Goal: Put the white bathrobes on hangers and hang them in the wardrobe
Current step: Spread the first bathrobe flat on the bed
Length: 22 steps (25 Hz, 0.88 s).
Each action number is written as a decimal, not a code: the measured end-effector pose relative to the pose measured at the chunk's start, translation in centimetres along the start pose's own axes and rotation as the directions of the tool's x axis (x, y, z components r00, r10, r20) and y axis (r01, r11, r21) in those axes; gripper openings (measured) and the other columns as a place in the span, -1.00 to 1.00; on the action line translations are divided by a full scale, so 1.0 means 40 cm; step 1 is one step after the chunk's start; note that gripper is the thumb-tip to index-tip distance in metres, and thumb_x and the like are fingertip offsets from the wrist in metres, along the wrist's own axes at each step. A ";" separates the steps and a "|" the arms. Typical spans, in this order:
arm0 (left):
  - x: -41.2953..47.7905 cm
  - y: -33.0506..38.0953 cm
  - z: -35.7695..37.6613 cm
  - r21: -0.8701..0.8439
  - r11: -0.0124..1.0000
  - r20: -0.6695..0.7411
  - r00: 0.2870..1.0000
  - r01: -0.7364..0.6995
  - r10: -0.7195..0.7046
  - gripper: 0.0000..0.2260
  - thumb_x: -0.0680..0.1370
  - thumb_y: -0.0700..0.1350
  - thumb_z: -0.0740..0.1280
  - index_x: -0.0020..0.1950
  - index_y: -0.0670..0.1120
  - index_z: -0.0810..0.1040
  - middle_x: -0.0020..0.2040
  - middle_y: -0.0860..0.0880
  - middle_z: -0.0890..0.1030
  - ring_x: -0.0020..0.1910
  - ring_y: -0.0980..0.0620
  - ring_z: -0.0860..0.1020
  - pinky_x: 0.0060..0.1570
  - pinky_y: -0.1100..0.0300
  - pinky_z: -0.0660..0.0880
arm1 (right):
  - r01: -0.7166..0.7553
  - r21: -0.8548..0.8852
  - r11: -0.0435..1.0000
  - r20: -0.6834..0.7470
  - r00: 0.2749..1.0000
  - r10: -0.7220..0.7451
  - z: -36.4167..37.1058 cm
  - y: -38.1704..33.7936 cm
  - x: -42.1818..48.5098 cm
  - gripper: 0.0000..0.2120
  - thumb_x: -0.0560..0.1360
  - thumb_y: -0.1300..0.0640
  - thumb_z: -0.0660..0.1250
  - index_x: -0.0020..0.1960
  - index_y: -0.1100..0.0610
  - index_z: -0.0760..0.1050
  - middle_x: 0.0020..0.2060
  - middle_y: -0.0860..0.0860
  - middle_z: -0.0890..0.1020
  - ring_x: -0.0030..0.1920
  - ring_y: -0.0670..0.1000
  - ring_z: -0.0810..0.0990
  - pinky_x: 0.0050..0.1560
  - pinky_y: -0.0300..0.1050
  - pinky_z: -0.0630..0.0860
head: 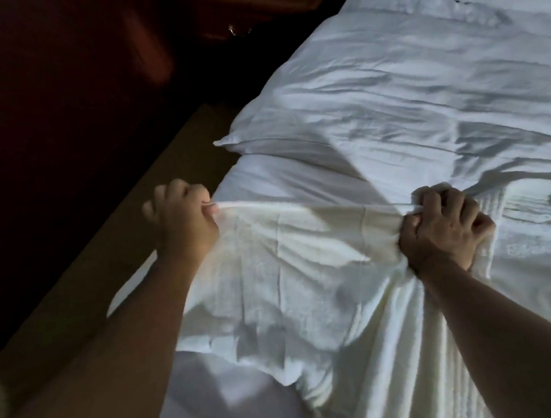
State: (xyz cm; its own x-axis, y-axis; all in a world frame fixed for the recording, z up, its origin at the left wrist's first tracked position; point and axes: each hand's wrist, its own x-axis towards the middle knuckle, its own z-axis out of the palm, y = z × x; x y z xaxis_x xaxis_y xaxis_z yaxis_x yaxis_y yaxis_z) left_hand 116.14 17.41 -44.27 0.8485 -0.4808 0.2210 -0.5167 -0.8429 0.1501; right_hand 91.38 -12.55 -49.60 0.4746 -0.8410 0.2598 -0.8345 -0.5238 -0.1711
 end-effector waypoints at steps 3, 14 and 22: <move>-0.119 -0.088 0.011 -0.005 0.758 0.237 0.737 0.652 -0.633 -0.53 0.60 0.22 0.25 0.37 -0.07 0.46 0.38 -0.23 0.43 0.36 -0.28 0.39 0.34 -0.24 0.32 | -0.002 -0.009 1.000 -0.004 1.000 0.002 0.000 -0.008 -0.002 -0.65 0.42 -0.03 0.14 0.10 0.12 0.43 0.12 0.21 0.38 0.18 0.24 0.33 0.25 0.30 0.26; -0.154 -0.236 -0.082 -0.059 0.722 0.247 0.711 0.690 -0.659 -0.65 0.61 -0.04 0.37 0.30 -0.22 0.50 0.21 -0.36 0.54 0.18 -0.41 0.52 0.09 -0.16 0.47 | 0.000 0.012 1.000 -0.020 1.000 0.000 0.002 -0.011 -0.003 -0.66 0.44 -0.03 0.08 0.08 0.15 0.42 0.12 0.22 0.39 0.19 0.25 0.33 0.29 0.33 0.25; -0.198 -0.279 -0.029 0.215 0.656 0.378 0.557 0.724 -0.739 -0.38 0.59 0.24 0.32 0.34 -0.30 0.53 0.26 -0.38 0.55 0.23 -0.39 0.53 0.16 -0.16 0.47 | 0.003 0.005 1.000 -0.009 1.000 -0.003 0.000 -0.011 -0.001 -0.68 0.43 -0.02 0.12 0.08 0.13 0.41 0.11 0.20 0.40 0.17 0.24 0.34 0.26 0.30 0.27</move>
State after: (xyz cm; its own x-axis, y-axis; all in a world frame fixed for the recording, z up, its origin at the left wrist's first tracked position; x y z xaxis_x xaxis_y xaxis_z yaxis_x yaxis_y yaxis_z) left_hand 115.05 30.91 -46.58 0.8980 0.2639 -0.3519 0.2999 -0.9526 0.0509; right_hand 91.75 -12.29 -49.52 0.4745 -0.8382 0.2688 -0.8317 -0.5269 -0.1752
